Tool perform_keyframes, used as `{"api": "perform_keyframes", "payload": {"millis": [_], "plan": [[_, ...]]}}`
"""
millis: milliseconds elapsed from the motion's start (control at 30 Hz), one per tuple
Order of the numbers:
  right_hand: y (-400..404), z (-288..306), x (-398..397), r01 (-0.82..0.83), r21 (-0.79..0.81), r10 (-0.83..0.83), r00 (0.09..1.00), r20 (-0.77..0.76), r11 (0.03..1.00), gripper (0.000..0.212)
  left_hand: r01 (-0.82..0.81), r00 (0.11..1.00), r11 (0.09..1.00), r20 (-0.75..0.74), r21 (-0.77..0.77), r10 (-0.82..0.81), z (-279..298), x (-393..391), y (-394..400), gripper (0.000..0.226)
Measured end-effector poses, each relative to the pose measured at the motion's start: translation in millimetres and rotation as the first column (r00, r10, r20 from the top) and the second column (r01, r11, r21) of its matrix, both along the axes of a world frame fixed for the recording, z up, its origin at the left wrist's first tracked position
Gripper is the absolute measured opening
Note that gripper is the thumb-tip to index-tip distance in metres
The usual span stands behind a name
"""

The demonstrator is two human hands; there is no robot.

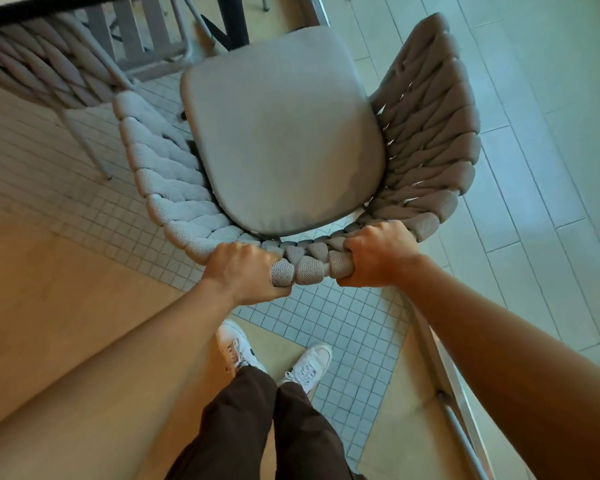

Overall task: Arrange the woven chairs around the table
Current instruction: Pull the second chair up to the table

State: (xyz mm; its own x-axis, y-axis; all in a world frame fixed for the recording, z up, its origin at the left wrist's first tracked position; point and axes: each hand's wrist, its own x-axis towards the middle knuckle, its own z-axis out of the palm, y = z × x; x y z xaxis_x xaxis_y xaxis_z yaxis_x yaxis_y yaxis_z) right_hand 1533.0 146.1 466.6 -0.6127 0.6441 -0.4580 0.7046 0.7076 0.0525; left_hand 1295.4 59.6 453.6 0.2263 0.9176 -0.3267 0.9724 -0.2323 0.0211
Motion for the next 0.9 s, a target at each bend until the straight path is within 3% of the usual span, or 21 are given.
{"api": "perform_keyframes", "payload": {"millis": [333,700,900], "plan": [[54.4,-4.6,-22.4,-0.009,0.087,0.016,0.997,-0.071,0.996,0.064,-0.003,1.000,0.999,0.011,0.042,0.003,-2.6,-23.0,48.8,0.067],[44.9,-14.4,-13.7,0.060,0.136,-0.048,0.994,-0.094,0.989,0.065,0.005,1.000,0.998,0.022,0.065,-0.007,0.1,-16.0,44.5,0.058],[21.2,-14.4,-13.9,0.078,0.168,-0.059,0.992,-0.114,0.983,0.055,-0.015,0.999,0.999,0.042,0.038,0.014,-0.6,-16.1,30.1,0.061]]}}
